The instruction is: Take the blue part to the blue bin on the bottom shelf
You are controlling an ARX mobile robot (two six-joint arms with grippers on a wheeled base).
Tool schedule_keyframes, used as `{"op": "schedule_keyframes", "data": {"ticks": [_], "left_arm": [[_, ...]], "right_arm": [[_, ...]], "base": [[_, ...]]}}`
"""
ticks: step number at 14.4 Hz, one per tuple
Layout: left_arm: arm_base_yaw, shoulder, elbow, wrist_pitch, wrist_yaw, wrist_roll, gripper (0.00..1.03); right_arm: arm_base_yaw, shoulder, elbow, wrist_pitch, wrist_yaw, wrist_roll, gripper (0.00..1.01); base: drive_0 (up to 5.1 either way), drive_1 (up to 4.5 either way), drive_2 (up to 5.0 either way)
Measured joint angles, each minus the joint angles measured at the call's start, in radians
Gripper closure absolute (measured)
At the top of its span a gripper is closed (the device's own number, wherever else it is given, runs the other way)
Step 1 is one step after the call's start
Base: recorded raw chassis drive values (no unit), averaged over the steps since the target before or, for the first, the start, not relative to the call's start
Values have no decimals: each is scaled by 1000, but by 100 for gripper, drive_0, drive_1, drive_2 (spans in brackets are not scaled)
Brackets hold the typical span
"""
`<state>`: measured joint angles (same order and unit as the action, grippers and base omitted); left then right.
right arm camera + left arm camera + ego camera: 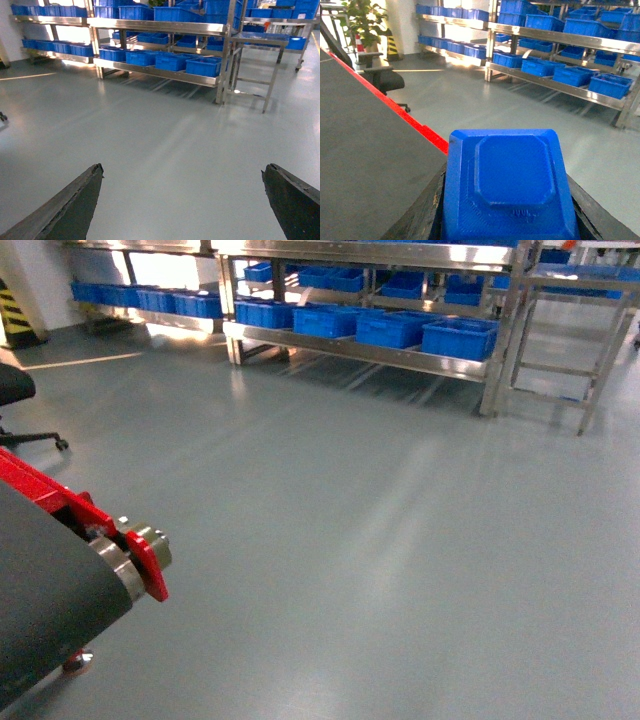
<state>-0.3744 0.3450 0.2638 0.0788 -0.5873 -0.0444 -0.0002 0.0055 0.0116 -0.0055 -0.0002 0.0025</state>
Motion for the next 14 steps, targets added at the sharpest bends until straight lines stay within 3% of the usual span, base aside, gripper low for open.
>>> {"op": "schedule_keyframes", "data": {"ticks": [14], "left_arm": [[0, 0, 0, 0, 0, 0, 60]], "right_arm": [[0, 0, 0, 0, 0, 0, 3]], "base": [[-159, -159, -159]]}}
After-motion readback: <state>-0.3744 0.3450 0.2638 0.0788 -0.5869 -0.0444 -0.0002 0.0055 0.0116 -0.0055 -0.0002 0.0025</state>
